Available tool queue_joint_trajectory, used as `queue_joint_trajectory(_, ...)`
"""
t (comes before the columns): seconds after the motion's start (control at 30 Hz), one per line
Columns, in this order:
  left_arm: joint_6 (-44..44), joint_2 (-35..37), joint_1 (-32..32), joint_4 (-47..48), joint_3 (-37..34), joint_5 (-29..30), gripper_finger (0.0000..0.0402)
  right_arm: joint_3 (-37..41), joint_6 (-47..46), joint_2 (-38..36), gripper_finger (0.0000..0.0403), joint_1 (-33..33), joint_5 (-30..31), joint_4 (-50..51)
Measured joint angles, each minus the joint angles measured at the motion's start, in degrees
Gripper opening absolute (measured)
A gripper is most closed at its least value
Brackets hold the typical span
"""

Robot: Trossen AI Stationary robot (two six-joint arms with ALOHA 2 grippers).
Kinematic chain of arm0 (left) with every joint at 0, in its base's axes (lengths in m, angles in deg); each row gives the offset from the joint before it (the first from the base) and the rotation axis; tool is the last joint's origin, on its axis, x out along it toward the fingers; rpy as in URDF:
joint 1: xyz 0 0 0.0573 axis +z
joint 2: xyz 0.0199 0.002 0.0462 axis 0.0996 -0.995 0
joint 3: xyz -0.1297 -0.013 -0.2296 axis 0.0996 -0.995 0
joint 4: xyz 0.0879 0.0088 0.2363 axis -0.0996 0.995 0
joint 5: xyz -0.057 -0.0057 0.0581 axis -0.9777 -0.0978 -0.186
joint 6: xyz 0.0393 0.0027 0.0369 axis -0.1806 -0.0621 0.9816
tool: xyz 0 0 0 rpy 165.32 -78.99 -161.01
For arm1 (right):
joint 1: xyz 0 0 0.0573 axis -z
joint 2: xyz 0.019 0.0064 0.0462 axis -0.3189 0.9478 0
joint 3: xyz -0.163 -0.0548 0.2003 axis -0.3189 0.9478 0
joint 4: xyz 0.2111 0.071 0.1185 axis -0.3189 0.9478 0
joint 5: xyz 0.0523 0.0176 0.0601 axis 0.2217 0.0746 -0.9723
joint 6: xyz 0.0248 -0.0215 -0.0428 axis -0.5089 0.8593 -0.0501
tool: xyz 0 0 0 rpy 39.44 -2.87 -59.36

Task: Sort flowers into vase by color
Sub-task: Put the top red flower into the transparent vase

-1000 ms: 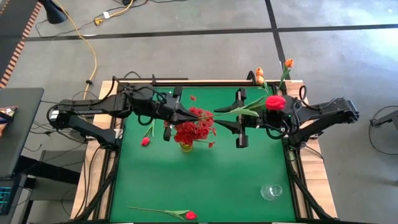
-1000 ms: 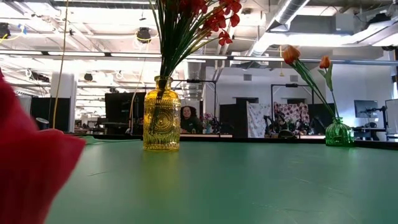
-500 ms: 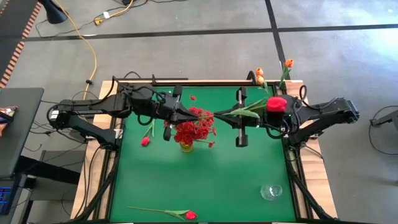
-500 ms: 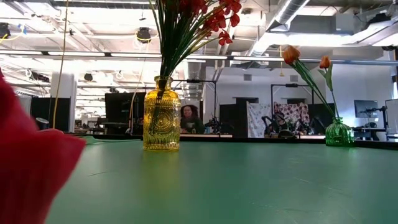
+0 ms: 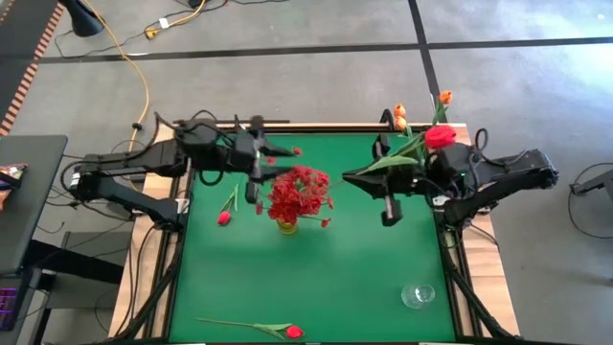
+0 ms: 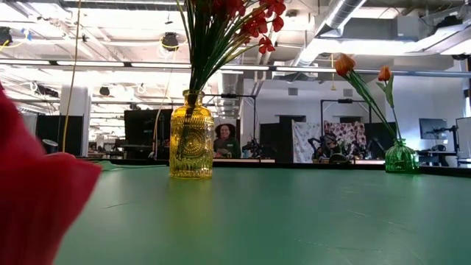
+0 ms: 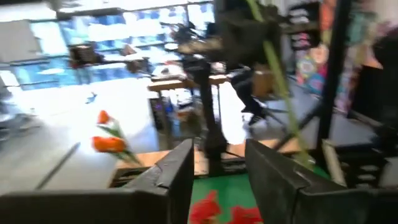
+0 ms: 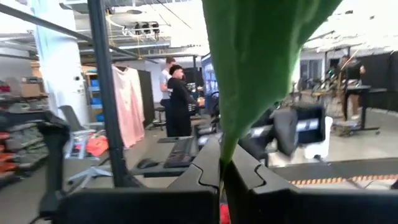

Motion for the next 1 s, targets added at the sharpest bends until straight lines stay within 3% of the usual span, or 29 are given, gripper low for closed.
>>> queue_joint_trajectory(0.17,0.06,4.77,1.9,2.24,0.0,4.42,0.0158,0.0,-5.9,-3.58,0.0029,-2.44,-0.15,5.64)
queue_joint_trajectory(0.37,0.28,9.21,3.7,7.36,0.0,9.79,0.0161,0.0,-17.45,-6.55,0.0035,-7.7,-2.14,17.29)
queue_joint_trajectory(0.63,0.29,10.24,5.42,10.8,0.02,11.26,0.0161,0.0,-34.28,-7.45,0.0032,-18.74,-3.08,36.51)
queue_joint_trajectory(0.8,0.29,8.43,6.43,12.05,0.0,11.35,0.0161,0.0,-47.51,-7.45,0.0028,-27.0,1.81,48.93)
queue_joint_trajectory(1.0,0.04,6.11,7.34,11.93,0.0,11.32,0.0161,0.04,-60.18,-7.46,0.0028,-38.67,14.84,58.39)
